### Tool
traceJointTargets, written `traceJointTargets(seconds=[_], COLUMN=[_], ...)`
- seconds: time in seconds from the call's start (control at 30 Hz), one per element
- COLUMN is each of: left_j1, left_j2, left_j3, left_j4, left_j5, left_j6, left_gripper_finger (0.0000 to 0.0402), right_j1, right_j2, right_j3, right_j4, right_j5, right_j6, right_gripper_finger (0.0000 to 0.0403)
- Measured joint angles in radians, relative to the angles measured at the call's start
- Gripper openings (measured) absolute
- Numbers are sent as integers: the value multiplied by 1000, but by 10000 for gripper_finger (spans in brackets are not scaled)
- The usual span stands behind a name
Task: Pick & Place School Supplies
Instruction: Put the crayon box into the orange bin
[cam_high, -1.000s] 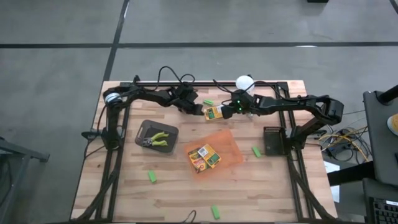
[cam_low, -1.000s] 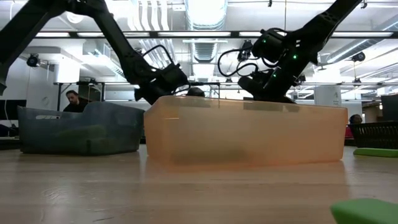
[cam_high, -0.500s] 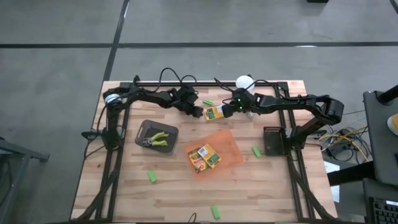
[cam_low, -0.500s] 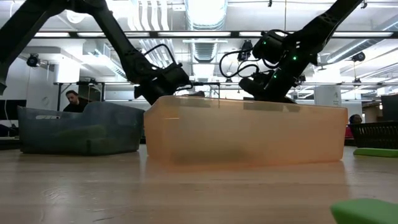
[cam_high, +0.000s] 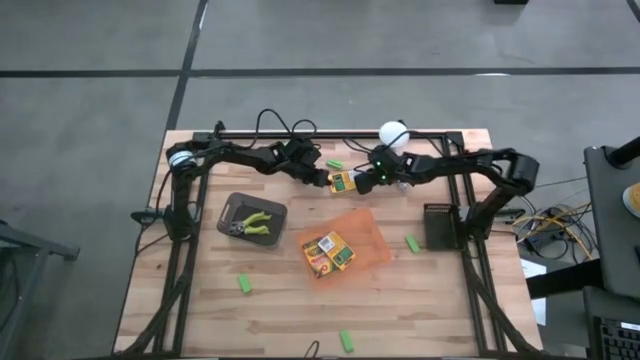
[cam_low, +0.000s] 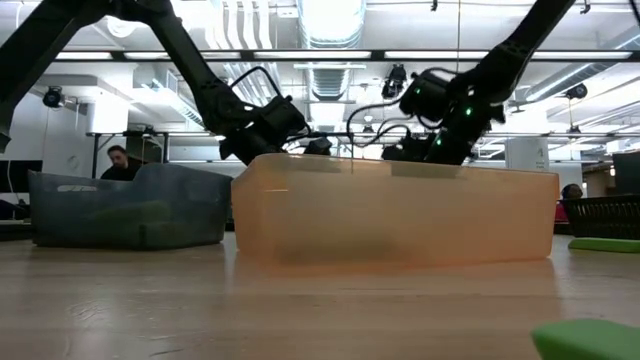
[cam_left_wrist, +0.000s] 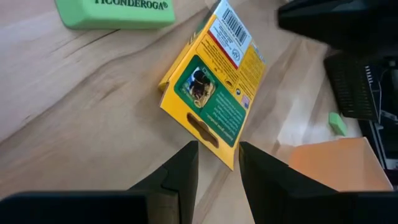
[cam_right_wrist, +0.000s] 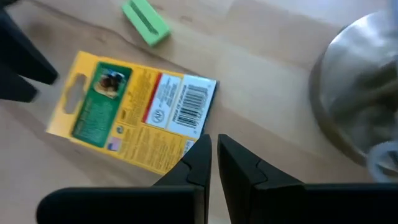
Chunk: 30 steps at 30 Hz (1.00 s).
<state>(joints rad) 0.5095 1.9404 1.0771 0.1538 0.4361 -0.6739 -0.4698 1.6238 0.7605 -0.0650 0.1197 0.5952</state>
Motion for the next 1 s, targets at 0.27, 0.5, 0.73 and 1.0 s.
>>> traceJointTargets(seconds=[0.27, 0.5, 0.73, 1.0], left_j1=[-1, -1, 0, -1], left_j2=[0, 1, 1, 1], left_j3=[0, 0, -1, -2], left_j4=[-54, -84, -84, -83], left_j5=[-21, -44, -43, -43], left_j6=[-6, -1, 0, 0], left_gripper_finger=[119, 119, 119, 119], right_j1=[0, -5, -10, -9], right_j2=[112, 106, 62, 47], right_j3=[5, 4, 2, 2], right_j4=[115, 111, 89, 93], right_j5=[-45, -48, -42, -34], right_j6=[25, 29, 34, 34], right_gripper_finger=[27, 27, 27, 27])
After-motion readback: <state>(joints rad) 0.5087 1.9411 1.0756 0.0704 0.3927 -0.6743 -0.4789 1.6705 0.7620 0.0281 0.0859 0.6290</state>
